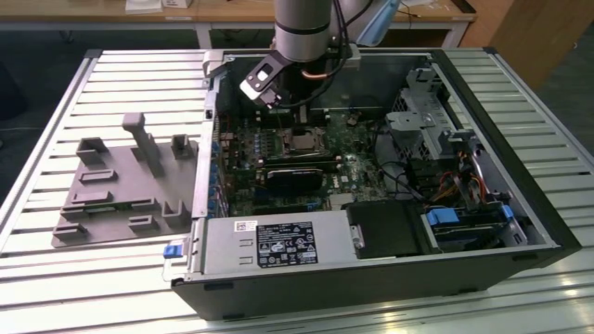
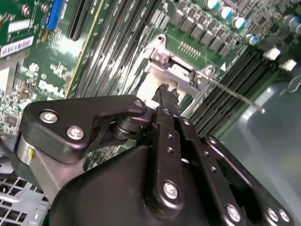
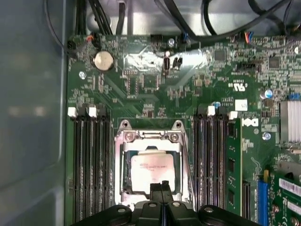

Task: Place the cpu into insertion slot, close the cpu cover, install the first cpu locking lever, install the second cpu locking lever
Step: 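Close the cpu cover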

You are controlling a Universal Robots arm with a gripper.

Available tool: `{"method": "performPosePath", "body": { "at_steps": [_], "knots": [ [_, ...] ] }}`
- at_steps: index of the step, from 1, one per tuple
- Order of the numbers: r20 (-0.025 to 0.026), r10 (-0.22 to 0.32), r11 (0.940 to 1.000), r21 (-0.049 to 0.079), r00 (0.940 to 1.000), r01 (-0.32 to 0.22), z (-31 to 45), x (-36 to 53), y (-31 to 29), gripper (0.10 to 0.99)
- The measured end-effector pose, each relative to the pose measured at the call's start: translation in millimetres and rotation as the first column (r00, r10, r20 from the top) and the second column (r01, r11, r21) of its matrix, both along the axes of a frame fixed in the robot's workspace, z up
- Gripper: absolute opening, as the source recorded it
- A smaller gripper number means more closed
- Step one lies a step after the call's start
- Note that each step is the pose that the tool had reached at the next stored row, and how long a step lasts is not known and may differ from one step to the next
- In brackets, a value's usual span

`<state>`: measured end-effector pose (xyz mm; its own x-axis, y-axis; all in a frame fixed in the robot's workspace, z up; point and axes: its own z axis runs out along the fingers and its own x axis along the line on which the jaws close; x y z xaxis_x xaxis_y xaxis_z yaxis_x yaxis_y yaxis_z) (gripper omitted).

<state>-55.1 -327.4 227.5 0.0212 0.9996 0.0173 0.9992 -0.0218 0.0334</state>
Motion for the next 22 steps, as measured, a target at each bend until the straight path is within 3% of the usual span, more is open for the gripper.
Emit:
{"method": "performPosePath", "body": {
  "at_steps": [4,10,13,18,22],
  "knots": [
    [0.0001,0.0,1.0,0.0,1.0,0.0,-4.9,-4.5,-0.3,0.106],
    [0.0,0.001,1.0,0.0,1.0,-0.001,-5.7,-5.1,-0.3,0.106],
    [0.0001,0.041,0.9992,0.0,0.9992,-0.041,-5.8,-5.1,-0.3,0.106],
    [0.0001,0.132,0.9913,0.0,0.9913,-0.132,-6.1,-5.1,-0.3,0.106],
    [0.0001,0.205,0.9788,0.0,0.9788,-0.205,-6.3,-5.1,-0.3,0.106]
  ]
}}
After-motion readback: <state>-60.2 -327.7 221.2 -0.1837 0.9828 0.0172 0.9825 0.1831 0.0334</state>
